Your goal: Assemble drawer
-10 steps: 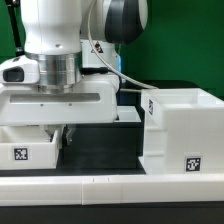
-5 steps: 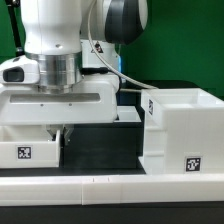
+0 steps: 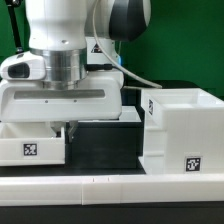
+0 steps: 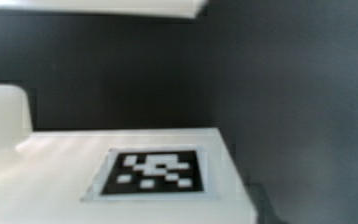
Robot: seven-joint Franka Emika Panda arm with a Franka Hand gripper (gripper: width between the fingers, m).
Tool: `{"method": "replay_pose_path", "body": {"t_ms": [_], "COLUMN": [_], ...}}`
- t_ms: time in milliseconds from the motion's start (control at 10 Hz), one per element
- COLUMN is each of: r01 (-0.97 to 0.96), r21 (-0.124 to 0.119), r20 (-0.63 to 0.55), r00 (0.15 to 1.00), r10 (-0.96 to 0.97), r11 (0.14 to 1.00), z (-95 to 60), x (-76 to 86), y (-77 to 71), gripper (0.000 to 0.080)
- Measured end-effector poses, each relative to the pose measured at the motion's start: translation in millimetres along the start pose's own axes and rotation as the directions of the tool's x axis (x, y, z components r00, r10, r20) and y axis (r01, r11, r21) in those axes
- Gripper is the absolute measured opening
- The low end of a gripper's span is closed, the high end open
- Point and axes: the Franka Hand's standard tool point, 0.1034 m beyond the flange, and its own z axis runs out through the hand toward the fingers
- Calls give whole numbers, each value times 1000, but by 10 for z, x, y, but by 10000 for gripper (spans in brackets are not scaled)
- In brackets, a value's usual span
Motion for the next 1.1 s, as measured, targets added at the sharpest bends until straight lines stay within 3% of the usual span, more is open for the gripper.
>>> {"method": "replay_pose_path", "body": {"t_ms": [200,600,900,1100], "r01": [101,260,590,678], "r21": [4,5,-13,-14], "r20": [-7,3,11,18], "r00": [995,966,807,735], "r10": [-101,-260,-590,-678], "r11": [995,966,807,735], "z": [-122,-66,-83,-81], "x": [34,4,93,87], "y": [-45,-37,-82,-71], "gripper": [41,42,42,42]}}
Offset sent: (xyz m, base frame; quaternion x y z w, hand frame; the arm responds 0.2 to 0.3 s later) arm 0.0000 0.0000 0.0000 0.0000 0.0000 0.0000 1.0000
